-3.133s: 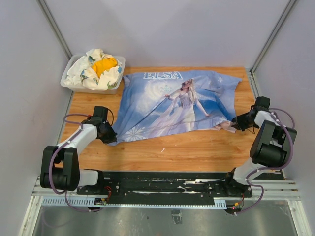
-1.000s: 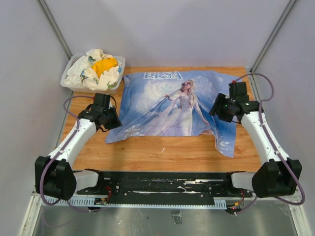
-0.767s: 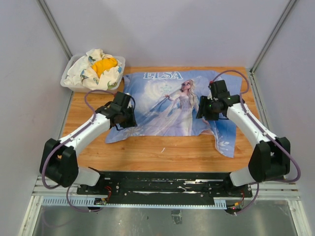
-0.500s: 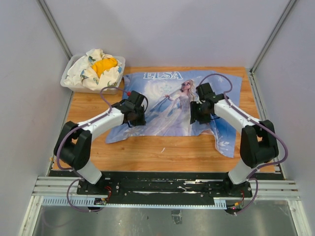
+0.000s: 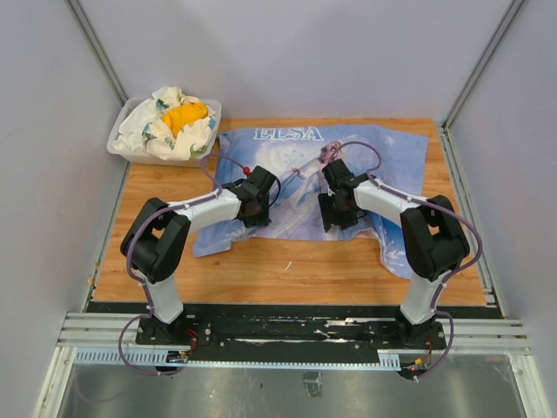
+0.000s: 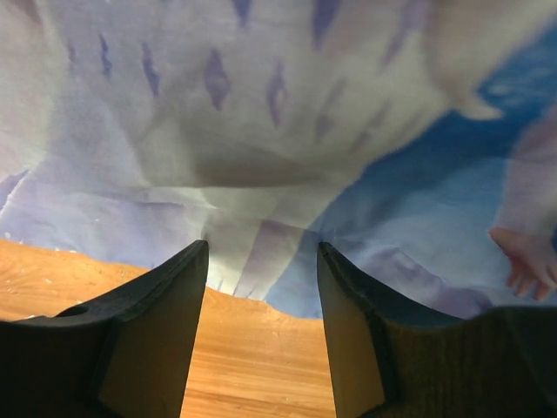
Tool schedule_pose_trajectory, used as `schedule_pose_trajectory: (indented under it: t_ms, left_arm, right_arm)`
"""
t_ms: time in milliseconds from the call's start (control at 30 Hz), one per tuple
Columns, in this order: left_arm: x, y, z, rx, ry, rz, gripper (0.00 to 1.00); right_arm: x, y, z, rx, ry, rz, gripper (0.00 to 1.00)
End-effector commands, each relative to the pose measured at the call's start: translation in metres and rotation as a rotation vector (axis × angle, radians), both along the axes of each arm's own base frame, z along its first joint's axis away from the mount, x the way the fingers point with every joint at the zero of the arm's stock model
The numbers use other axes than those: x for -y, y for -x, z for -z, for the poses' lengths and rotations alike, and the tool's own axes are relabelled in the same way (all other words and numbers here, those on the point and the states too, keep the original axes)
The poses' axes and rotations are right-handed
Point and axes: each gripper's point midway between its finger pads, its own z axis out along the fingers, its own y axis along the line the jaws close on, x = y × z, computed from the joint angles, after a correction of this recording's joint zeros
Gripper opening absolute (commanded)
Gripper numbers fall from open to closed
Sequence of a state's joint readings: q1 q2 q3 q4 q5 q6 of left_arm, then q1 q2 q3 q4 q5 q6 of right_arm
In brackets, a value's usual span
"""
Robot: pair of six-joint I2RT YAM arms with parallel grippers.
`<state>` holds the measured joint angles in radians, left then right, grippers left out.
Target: Put the pillow into the pillowcase
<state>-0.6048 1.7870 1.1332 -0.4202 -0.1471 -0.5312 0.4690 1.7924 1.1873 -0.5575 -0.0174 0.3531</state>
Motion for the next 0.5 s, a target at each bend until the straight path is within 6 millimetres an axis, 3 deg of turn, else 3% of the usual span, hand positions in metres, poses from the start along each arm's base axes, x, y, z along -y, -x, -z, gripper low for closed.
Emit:
schedule_pose_trajectory:
  t_ms: [0,167,333,467]
  left_arm:
    - [-0.007,0.004,0.011,0.002,-0.067,-0.022,0.28]
    - [-0.016,0.019,0.026,-0.032,-0.102,-0.033,0.24]
    - [-0.023,0.028,0.035,-0.054,-0.12,-0.037,0.14]
    - [-0.028,0.036,0.036,-0.061,-0.124,-0.034,0.04]
  right_arm:
    - [0.002,0.007,0.019,-0.007,0.079,-0.039,0.53]
    - [0.006,0.018,0.037,-0.029,0.124,-0.034,0.42]
    - [0.013,0.031,0.048,-0.049,0.149,-0.02,0.07]
    - [0.015,0.043,0.045,-0.05,0.154,-0.016,0.01]
